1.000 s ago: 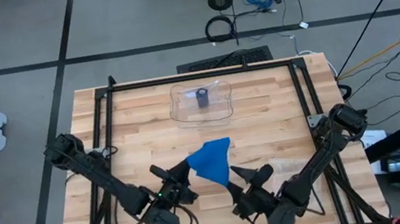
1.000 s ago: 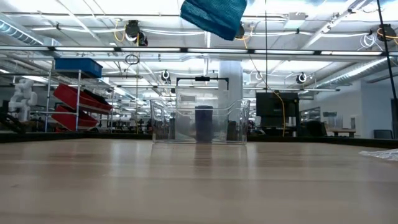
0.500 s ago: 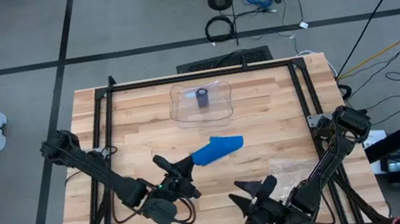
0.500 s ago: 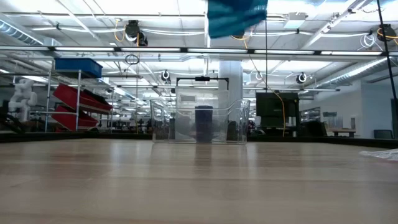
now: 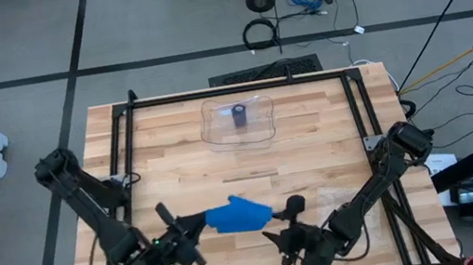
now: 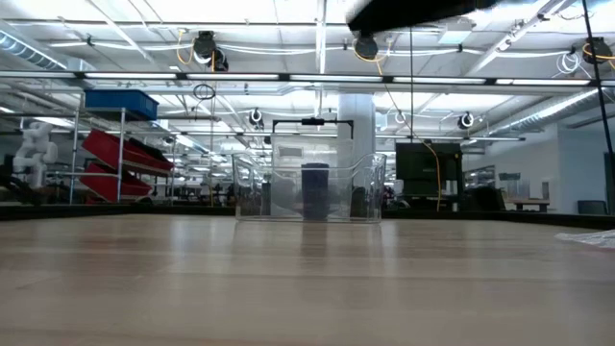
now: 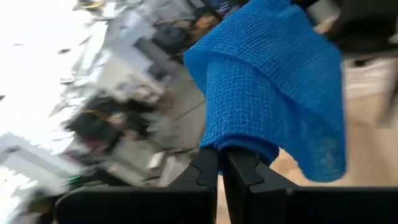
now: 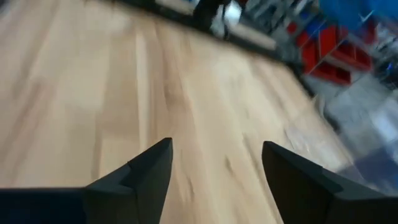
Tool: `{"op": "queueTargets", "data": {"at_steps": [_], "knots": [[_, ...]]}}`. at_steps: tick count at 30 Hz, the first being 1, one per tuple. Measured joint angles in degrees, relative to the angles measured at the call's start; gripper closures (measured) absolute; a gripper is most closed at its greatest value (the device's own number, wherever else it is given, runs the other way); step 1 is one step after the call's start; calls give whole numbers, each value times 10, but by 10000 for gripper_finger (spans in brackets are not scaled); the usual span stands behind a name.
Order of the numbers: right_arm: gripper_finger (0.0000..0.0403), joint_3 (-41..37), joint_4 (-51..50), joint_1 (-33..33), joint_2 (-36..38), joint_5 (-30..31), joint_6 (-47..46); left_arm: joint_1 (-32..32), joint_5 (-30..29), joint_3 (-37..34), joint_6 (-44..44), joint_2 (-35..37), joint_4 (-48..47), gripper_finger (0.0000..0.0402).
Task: Roll bandage
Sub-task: Roll the blue bandage
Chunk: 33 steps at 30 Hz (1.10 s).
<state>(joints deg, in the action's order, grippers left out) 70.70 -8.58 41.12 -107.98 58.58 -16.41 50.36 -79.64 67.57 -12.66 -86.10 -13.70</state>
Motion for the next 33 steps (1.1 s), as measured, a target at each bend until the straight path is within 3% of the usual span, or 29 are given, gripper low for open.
{"op": "queueTargets", "data": {"at_steps": [5,11,17,21,26,33], "knots": [[190,-1,-164,-9,0,9,-126,24,113,0,147,36,-127,395],[205,-1,-172,-2,18,32,-146,11,136,-1,303,43,-257,395],[206,-6,-274,11,52,64,-226,-19,170,-15,322,43,-248,395],[206,-59,-273,28,81,83,-287,-33,180,-15,323,43,-243,395],[206,-156,-109,31,128,89,-273,-46,196,-15,318,43,-227,395],[206,-228,286,7,157,-6,-25,-66,248,-15,288,43,-182,395]]}}
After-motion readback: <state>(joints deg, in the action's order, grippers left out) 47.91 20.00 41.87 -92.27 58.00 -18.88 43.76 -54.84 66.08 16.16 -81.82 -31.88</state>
